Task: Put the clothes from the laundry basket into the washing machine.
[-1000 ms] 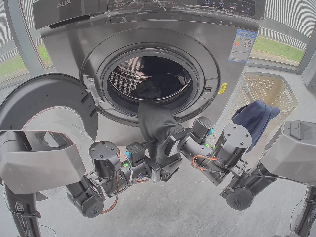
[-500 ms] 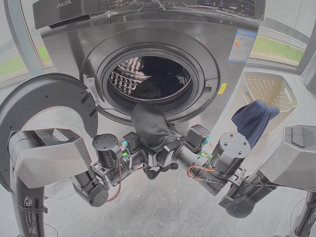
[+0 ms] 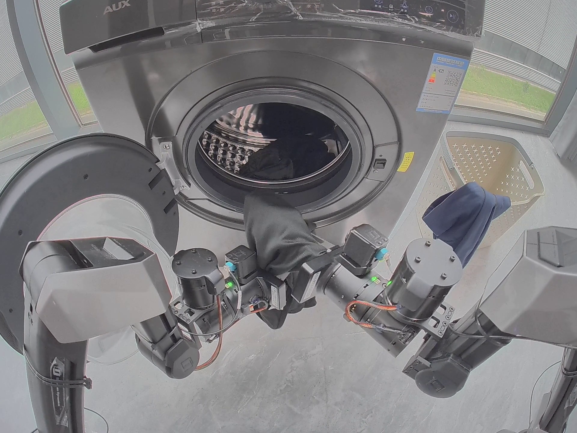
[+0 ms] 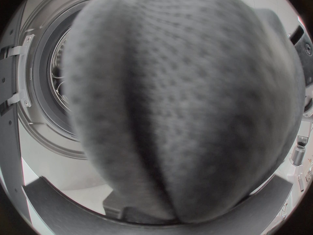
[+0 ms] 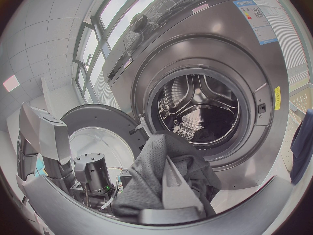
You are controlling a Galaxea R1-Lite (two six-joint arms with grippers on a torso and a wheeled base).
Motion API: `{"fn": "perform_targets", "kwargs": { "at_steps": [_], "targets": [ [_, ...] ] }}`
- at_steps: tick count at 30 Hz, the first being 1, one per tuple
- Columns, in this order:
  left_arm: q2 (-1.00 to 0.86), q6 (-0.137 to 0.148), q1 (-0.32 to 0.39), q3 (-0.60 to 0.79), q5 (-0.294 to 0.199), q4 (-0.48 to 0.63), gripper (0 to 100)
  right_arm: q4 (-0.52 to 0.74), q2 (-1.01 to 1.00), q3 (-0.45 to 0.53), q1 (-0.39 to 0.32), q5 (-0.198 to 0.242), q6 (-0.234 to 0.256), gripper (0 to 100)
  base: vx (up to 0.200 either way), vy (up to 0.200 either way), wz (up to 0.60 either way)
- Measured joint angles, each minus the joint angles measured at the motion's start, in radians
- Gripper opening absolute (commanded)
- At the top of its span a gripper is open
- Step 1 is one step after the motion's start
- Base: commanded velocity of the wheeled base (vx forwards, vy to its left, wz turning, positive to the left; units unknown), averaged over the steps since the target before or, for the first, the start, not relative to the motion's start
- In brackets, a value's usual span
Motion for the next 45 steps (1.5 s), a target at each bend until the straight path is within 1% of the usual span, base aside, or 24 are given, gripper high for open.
{"fn": "perform_targets", "kwargs": {
  "at_steps": [2, 5, 6, 14, 19, 22, 23, 29, 32, 35, 37, 39, 41, 45],
  "targets": [
    [0.002, -0.001, 0.005, -0.004, 0.001, -0.001, 0, 0.001, -0.008, 0.007, -0.007, 0.0, 0.0, 0, 0.0, 0.0, 0.0],
    [0.001, -0.004, 0.019, -0.019, 0.016, 0.0, 0, 0.0, -0.019, 0.021, -0.026, 0.001, 0.001, 0, 0.0, 0.0, 0.0],
    [-0.003, -0.008, 0.029, -0.024, 0.023, 0.002, 0, -0.001, -0.022, 0.03, -0.036, 0.001, 0.002, 0, 0.0, 0.0, 0.0],
    [-0.067, -0.037, 0.061, -0.03, 0.027, 0.004, 0, -0.003, -0.026, 0.086, -0.082, 0.002, 0.003, 0, 0.0, 0.0, 0.0],
    [-0.131, -0.046, 0.062, -0.011, 0.029, 0.005, 0, -0.004, -0.001, 0.097, -0.084, 0.002, 0.004, 0, 0.0, 0.0, 0.0],
    [-0.167, -0.052, 0.056, 0.008, 0.04, 0.004, 0, -0.005, 0.017, 0.098, -0.077, 0.003, 0.004, 0, 0.0, 0.0, 0.0],
    [-0.176, -0.054, 0.053, 0.013, 0.043, 0.004, 0, -0.006, 0.02, 0.098, -0.074, 0.004, 0.004, 100, 0.0, 0.0, 0.0],
    [-0.212, -0.07, 0.045, 0.036, 0.047, 0.002, 0, -0.005, 0.015, 0.107, -0.062, 0.01, 0.002, 100, 0.0, 0.0, 0.0],
    [-0.227, -0.079, 0.045, 0.048, 0.046, 0.001, 0, -0.004, -0.009, 0.14, -0.059, 0.027, -0.002, 100, 0.0, 0.0, 0.0],
    [-0.246, -0.086, 0.045, 0.073, 0.043, 0.001, 0, -0.002, -0.047, 0.213, -0.052, 0.079, -0.006, 100, 0.0, 0.0, 0.0],
    [-0.262, -0.088, 0.046, 0.104, 0.04, 0.001, 0, -0.002, -0.086, 0.287, -0.037, 0.13, -0.007, 100, 0.0, 0.0, 0.0],
    [-0.278, -0.088, 0.046, 0.143, 0.038, 0.0, 0, -0.002, -0.121, 0.347, -0.019, 0.164, -0.008, 100, 0.0, 0.0, 0.0],
    [-0.305, -0.088, 0.047, 0.21, 0.028, 0.0, 0, -0.002, -0.164, 0.407, -0.003, 0.19, -0.011, 100, 0.0, 0.0, 0.0],
    [-0.374, -0.091, 0.047, 0.327, -0.008, 0.0, 0, -0.001, -0.218, 0.466, 0.003, 0.219, -0.024, 100, 0.0, 0.0, 0.0]
  ]
}}
